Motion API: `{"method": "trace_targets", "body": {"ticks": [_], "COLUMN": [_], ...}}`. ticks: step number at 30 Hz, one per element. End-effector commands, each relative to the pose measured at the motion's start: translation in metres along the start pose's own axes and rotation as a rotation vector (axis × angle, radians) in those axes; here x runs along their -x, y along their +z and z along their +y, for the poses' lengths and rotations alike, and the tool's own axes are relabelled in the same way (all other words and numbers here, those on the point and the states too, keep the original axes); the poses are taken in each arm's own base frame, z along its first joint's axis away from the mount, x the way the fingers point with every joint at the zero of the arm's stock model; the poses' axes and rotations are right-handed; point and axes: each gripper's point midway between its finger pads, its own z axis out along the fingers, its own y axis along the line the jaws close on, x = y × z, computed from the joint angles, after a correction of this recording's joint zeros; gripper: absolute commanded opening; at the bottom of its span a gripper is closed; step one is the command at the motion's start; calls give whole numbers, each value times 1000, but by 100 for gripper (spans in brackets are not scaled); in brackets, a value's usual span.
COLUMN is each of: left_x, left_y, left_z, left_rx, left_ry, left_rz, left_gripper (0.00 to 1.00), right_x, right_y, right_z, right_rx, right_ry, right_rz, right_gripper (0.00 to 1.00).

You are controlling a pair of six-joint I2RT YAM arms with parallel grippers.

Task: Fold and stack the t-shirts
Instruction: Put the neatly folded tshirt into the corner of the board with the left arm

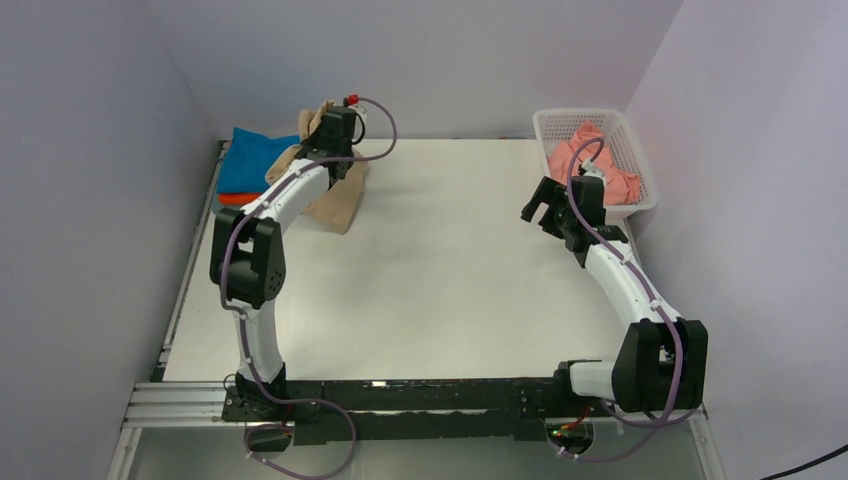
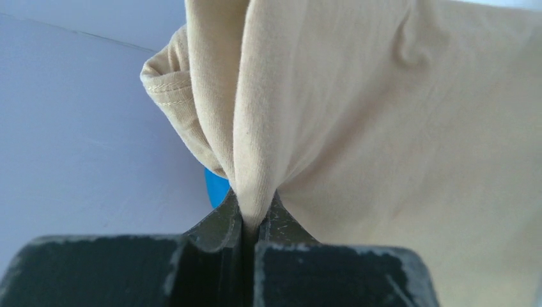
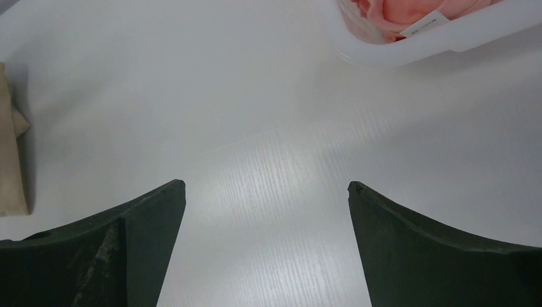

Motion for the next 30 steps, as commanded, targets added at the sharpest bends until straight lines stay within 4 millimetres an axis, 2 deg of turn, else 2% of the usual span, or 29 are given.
{"method": "trace_targets", "body": {"ticks": [1, 8, 17, 22, 25, 30], "left_x": [54, 63, 78, 77, 69, 56], "left_y": [-38, -46, -62, -54, -41, -17], "left_z": [86, 111, 142, 140, 136, 141], "left_rx": [154, 189, 188, 154, 154, 173], "left_ry": [-115, -174, -280, -336, -341, -363], "left_rz": [-142, -144, -179, -181, -158, -127], "left_gripper": [0, 0, 0, 0, 0, 0], "right_x": [16, 21, 20, 19, 18, 18], "right_y": [-2, -6, -4, -3, -3, -2], "right_z": [1, 1, 0, -2, -3, -3], "right_rx": [-4, 4, 0, -5, -6, -8], "right_ry": [-8, -4, 1, 1, 6, 7], "right_rz": [-42, -79, -68, -67, -66, -62], "right_gripper": [100, 100, 100, 100, 100, 100]}}
